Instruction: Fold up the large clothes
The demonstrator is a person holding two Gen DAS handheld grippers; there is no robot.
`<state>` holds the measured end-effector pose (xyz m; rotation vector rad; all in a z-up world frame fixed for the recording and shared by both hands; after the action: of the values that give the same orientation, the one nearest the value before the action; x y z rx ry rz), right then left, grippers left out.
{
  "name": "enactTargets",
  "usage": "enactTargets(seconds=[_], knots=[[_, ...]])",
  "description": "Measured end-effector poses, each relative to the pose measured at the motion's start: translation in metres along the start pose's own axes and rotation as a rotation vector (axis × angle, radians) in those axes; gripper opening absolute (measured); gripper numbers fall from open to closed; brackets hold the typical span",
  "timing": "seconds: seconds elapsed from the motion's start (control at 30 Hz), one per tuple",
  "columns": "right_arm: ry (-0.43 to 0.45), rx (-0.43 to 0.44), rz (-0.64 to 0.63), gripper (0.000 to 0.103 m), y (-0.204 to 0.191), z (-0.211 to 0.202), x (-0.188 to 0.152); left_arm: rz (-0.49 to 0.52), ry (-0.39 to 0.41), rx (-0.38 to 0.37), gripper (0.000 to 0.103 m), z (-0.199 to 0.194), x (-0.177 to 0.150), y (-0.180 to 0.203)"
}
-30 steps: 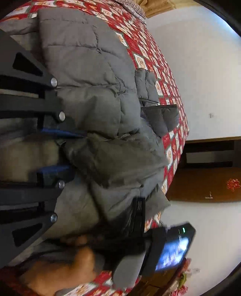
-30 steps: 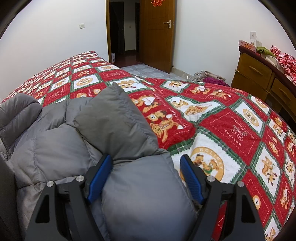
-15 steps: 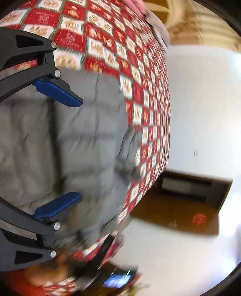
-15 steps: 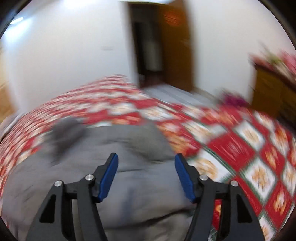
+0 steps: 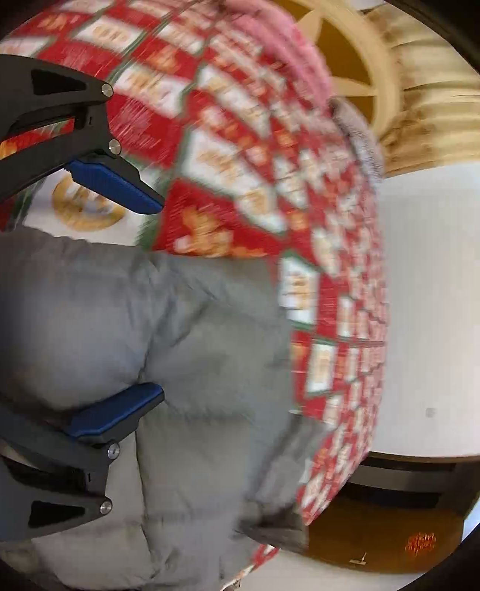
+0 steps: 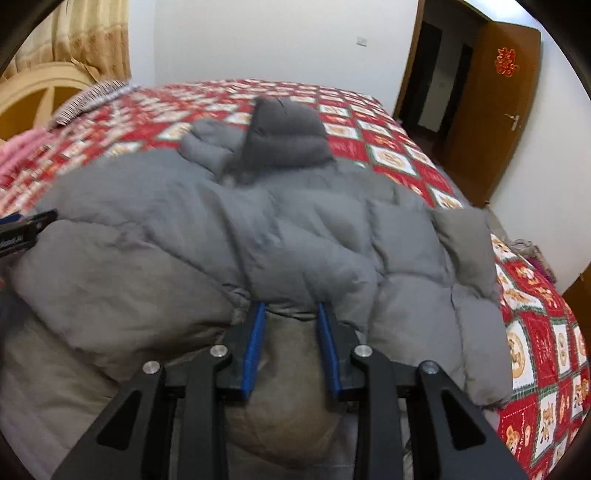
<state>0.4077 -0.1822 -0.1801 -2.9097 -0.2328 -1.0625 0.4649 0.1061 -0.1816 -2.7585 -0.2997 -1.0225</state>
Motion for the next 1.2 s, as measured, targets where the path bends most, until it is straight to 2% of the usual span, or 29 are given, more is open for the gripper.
enactTargets(seconds=[0.07,0.1,0.2,0.3,0.4,0.47,0.5,0.57,0.6,0.67,0.73,0.8,0.93,1.03,1.13,1.17,1.2], knots=[[0.006,0.019,0.024,0.035,0.005,0.006,-0.006,-0.028,-0.030,-0.033,0.094,0.009,-0.012,0.001],[0.020,0.030,0.039,0.036,0.004,0.008,-0.009,-0.027,-0.026,-0.025,0.094,0.008,-0.012,0.001],[0.030,0.021,0.037,0.037,-0.004,0.013,-0.008,0.018,-0.034,0.064,0.101,0.012,-0.012,0.008],[0.032,0.021,0.040,0.038,-0.001,0.005,-0.010,0.038,-0.024,0.098,0.102,0.010,-0.010,0.011],[0.032,0.020,0.050,0.043,0.007,-0.003,-0.010,0.009,-0.062,0.017,0.102,0.008,-0.013,0.002],[0.001,0.015,0.044,0.055,0.020,-0.006,-0.009,-0.029,-0.081,-0.030,0.102,-0.001,-0.010,-0.005],[-0.031,0.015,0.053,0.065,0.023,-0.012,-0.004,-0.062,-0.065,-0.059,0.102,-0.011,-0.005,-0.010],[-0.018,0.066,0.098,0.068,0.031,-0.027,0.012,-0.123,-0.013,-0.110,0.102,-0.031,0.012,-0.017],[0.026,0.103,0.138,0.070,0.037,-0.042,0.033,-0.157,0.018,-0.135,0.102,-0.040,0.025,-0.019],[0.066,0.097,0.191,0.082,0.049,-0.058,0.073,-0.196,0.050,-0.145,0.102,-0.049,0.049,-0.014],[0.071,0.112,0.241,0.093,0.058,-0.058,0.108,-0.166,0.057,-0.150,0.102,-0.046,0.063,0.003],[0.028,0.146,0.292,0.093,0.064,-0.037,0.146,-0.108,0.056,-0.140,0.102,-0.033,0.064,0.028],[-0.088,0.143,0.371,0.093,0.061,0.024,0.182,-0.053,0.040,-0.134,0.102,-0.006,0.039,0.059],[-0.147,0.094,0.403,0.093,0.054,0.060,0.187,-0.024,0.078,-0.101,0.102,-0.002,0.018,0.067],[-0.203,0.087,0.421,0.091,0.053,0.089,0.181,-0.010,0.108,-0.121,0.102,-0.008,0.020,0.069],[-0.229,0.108,0.425,0.089,0.051,0.098,0.175,-0.012,0.099,-0.127,0.102,-0.006,0.021,0.068],[-0.247,0.126,0.426,0.079,0.052,0.099,0.171,-0.023,0.080,-0.143,0.102,-0.002,0.020,0.067]])
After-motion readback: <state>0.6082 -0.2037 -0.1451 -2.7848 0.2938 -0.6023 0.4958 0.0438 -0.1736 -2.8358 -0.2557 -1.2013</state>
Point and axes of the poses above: each gripper's, at about its wrist camera, not at the fingertips, and z roughly the way its jaws point, y to its right, x to its top, the point moved 7 cm from there along z, roughly the way its jaws point, and after that the axes turned 7 degrees about x, right-handed, at the moved point
